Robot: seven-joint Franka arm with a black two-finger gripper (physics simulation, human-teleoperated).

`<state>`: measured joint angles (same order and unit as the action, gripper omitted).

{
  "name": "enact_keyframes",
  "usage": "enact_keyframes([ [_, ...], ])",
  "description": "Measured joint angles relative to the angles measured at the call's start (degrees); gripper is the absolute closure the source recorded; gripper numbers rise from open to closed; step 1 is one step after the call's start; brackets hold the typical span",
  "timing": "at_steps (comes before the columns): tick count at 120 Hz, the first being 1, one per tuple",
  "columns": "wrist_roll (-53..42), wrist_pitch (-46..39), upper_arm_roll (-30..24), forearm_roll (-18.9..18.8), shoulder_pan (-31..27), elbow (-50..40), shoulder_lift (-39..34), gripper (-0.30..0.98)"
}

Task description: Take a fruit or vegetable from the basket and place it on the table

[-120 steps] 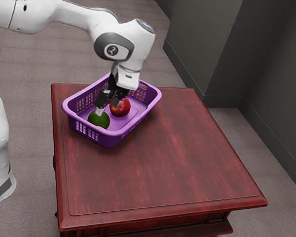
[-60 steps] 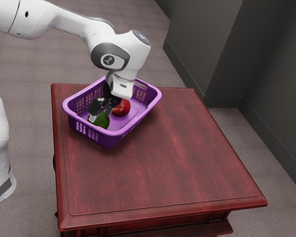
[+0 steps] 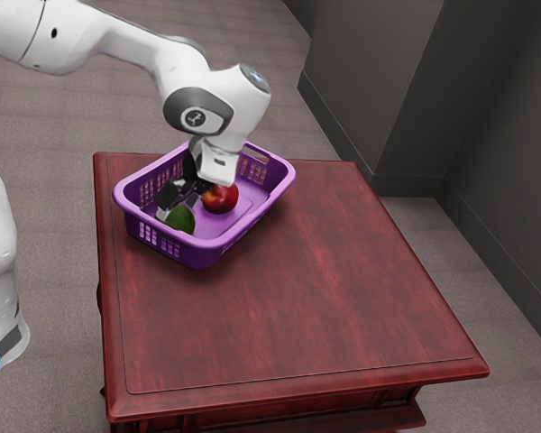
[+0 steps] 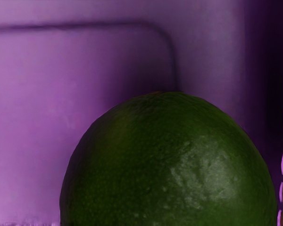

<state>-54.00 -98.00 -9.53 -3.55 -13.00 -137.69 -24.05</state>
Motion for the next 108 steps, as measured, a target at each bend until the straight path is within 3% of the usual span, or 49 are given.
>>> enact_keyframes([
  [41,0.6,-2.8,0.9,-1.1,0.0,-0.6,3.3,0.00],
  [84,1.2,-5.8,1.2,0.1,0.0,-0.4,5.0,0.00],
  [108,2.1,-6.6,1.0,0.5,0.0,-0.2,5.0,0.17],
])
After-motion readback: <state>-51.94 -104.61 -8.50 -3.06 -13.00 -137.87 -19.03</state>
